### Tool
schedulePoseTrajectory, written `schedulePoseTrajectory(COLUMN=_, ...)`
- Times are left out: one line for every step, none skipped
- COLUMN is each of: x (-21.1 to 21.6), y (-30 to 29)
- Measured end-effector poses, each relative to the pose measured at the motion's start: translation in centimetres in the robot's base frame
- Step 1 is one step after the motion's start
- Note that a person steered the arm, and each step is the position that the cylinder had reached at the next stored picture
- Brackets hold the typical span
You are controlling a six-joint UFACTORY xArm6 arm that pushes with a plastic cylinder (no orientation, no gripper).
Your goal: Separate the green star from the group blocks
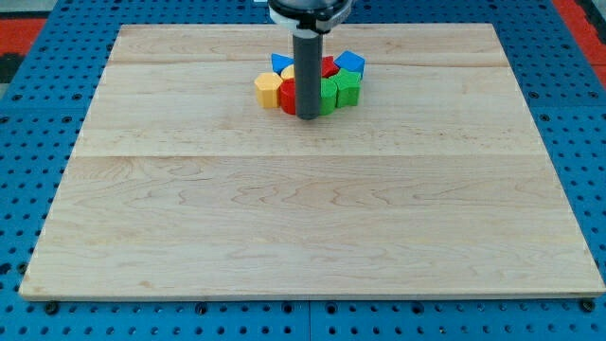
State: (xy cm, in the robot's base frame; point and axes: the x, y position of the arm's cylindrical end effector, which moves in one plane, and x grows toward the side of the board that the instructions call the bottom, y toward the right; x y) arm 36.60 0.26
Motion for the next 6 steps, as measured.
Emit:
schedulePoseTrajectory(x=-1.4, y=-0.1)
schedulePoseTrajectory(x=-1.4, y=-1.5)
schedulePoseTrajectory(x=0.0, y=-3.3)
schedulePoseTrajectory(x=1.3, y=-0.6)
schedulePoseTrajectory(x=-0.9, y=-0.6)
schedulePoseTrajectory(x=-3.2, y=-0.3)
